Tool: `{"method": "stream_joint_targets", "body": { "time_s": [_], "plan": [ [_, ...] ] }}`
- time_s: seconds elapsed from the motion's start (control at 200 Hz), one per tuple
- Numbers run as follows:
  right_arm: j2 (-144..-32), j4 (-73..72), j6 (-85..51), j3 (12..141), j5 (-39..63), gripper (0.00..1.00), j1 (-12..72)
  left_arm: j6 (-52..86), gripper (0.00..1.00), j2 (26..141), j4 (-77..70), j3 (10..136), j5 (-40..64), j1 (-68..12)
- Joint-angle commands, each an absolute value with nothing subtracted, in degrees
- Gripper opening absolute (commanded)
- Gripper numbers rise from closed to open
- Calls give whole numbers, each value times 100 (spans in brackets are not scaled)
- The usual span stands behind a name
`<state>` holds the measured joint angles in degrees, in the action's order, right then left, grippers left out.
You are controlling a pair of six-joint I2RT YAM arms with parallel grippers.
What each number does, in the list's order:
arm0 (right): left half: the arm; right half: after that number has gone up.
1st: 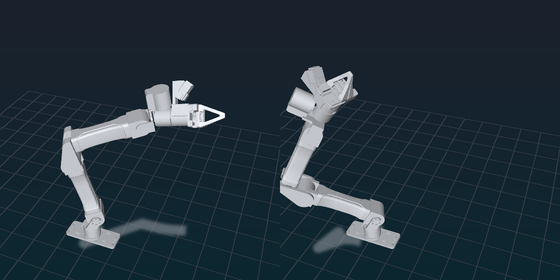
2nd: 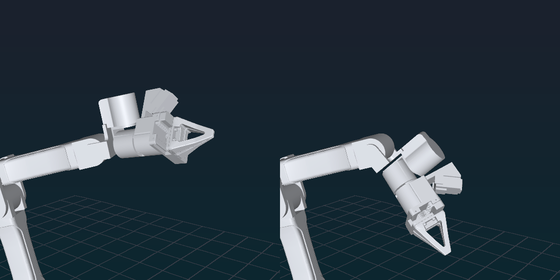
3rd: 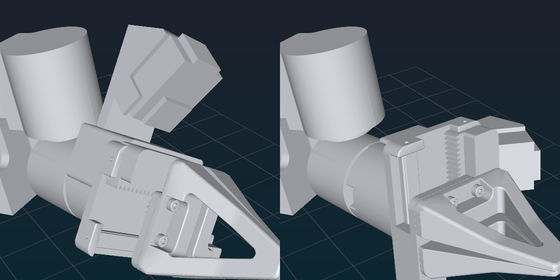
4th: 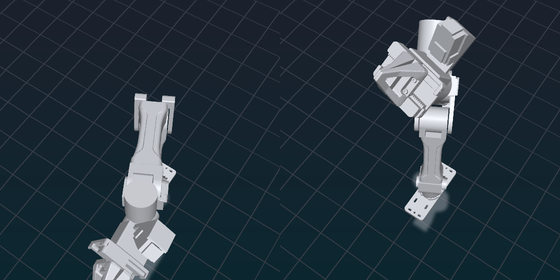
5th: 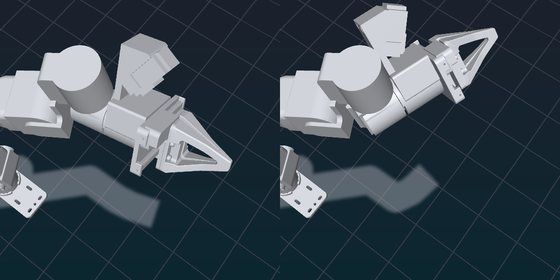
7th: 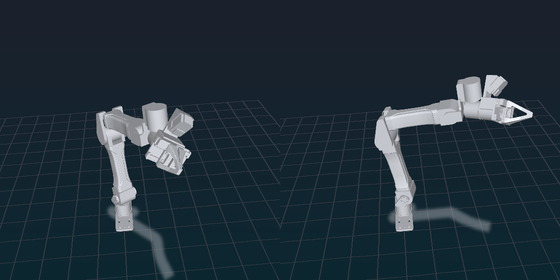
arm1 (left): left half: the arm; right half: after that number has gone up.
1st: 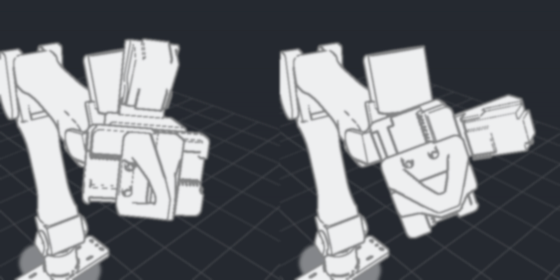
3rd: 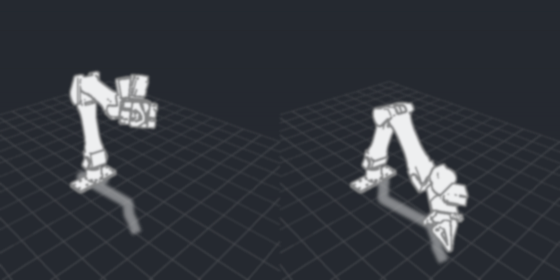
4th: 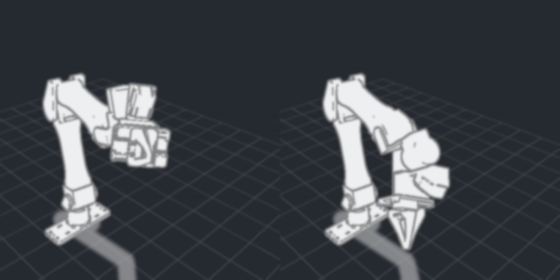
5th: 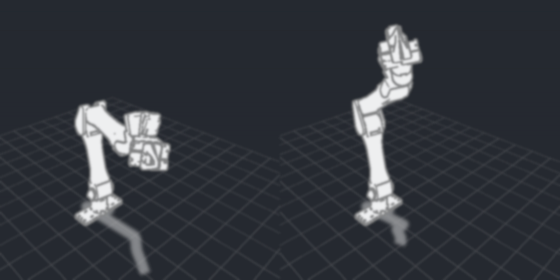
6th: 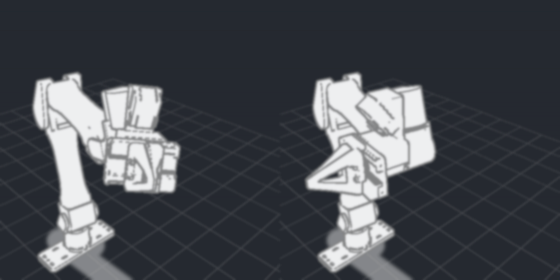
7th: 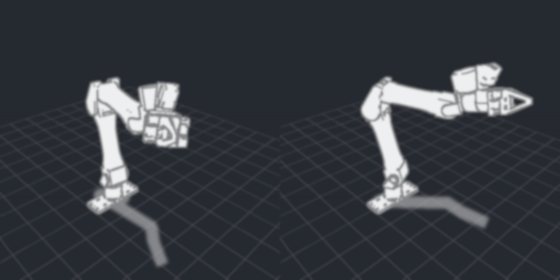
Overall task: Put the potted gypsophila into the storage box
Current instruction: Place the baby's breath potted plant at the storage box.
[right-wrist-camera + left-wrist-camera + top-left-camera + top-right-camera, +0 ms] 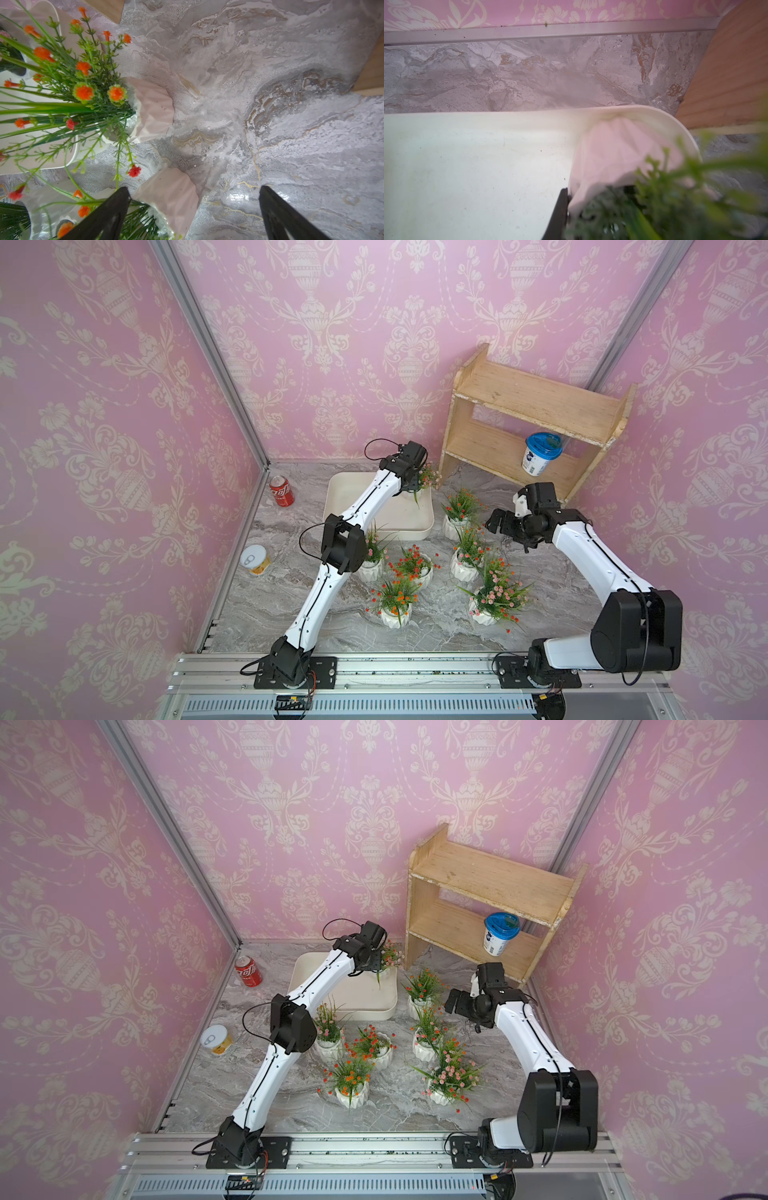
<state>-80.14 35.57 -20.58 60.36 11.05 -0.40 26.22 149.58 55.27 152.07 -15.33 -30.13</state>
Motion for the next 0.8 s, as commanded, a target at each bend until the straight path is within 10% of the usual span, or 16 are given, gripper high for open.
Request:
{"method": "stream_joint_targets", "body": {
  "time_s": [0.0,0.796],
  "plan": [
    [-8006,3550,-1938,5974,1185,100,-79,2835,0,14914,5248,15261,-1437,-2996],
    [-7962,3627,-1837,5922,1222,100,-141,2988,7,15117,5274,15230,-1363,-3006]
  ]
}}
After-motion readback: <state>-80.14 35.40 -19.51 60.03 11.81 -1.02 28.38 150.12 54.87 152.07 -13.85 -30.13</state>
